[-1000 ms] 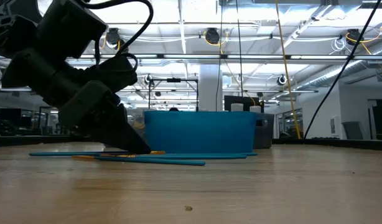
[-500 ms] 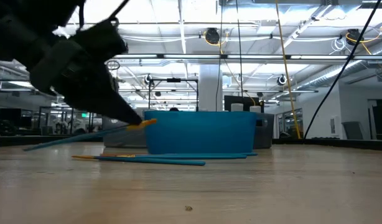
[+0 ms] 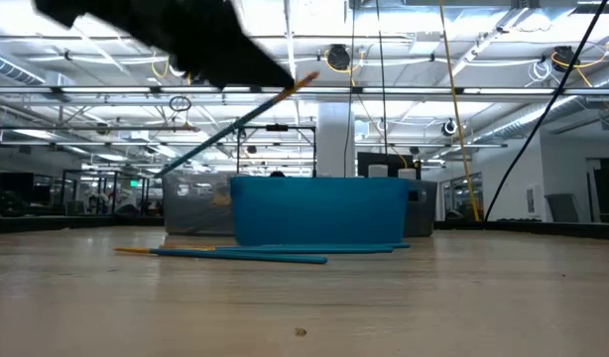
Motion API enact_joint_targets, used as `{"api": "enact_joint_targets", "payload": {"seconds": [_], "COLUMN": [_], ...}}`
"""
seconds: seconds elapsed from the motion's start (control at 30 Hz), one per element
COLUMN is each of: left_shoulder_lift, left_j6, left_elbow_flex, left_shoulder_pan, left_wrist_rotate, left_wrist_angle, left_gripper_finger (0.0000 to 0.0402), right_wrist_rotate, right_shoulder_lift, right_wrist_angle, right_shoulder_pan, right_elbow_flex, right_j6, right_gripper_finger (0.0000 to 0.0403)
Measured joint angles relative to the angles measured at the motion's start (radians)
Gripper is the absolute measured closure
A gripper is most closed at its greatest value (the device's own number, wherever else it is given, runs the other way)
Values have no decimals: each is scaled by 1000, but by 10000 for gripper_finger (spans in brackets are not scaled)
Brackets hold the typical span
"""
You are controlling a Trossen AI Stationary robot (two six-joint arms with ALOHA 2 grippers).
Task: Pick & Place Paint Supplies
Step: Put the blue paint brush into the blue bin
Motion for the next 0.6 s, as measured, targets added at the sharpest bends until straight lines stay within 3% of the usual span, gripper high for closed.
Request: {"api": "enact_joint_targets", "payload": {"seconds": [0.27,0.4,0.6], "left_shoulder_lift": [0,0,31], "left_j6": [211,280,267], "left_elbow_flex": [209,228,227], "left_shoulder_pan": [65,122,215], "left_wrist_rotate": [73,148,213], "left_wrist_angle": [-107,-66,-60], "left_gripper_finger": [399,398,399], "right_wrist_rotate": [0,0,0], "right_shoulder_lift": [0,0,0], "right_wrist_angle": [0,0,0], "right_shoulder_pan": [0,0,0], "right_elbow_flex": [0,0,0], "right_j6": [0,0,0], "right_gripper_finger": [232,232,232]}}
